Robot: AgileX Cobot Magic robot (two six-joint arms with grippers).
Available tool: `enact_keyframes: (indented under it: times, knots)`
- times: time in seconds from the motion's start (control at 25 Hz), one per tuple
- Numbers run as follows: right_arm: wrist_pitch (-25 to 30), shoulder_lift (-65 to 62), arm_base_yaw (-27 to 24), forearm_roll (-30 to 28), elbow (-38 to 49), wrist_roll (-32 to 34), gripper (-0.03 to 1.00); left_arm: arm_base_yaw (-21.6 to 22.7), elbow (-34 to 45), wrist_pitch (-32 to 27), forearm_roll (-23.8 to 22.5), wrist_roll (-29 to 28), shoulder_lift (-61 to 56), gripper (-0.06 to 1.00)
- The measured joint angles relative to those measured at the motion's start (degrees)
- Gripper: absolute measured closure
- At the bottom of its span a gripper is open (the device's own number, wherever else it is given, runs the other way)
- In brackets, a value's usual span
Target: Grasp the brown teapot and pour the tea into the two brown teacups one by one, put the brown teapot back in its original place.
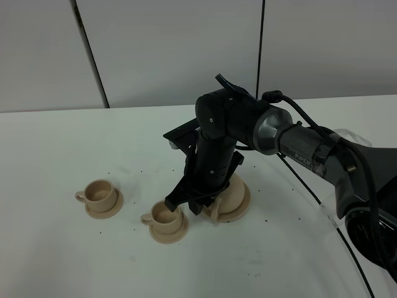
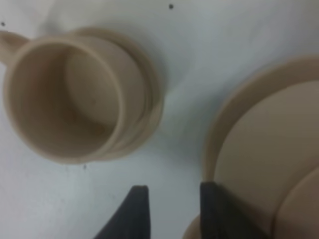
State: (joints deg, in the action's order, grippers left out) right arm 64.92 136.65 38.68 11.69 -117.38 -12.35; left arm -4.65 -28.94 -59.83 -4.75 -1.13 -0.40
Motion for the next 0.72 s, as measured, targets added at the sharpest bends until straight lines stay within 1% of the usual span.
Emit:
enact_keyframes:
  times: [0.32, 0.56, 0.72]
  knots:
    - [1.61, 0.00, 0.00, -0.46, 0.00, 0.00, 0.72, 0.00, 0.00, 0.00, 0.00, -0.06, 0.00, 0.66]
    - [3.90, 0.00, 0.00, -1.88, 0.00, 0.00, 0.72, 0.00, 0.00, 0.00, 0.00, -0.06, 0.00, 0.66]
    - [4.31, 0.00, 0.00, -2.48, 0.00, 0.00, 0.72, 0.00, 0.00, 0.00, 0.00, -0.06, 0.00, 0.66]
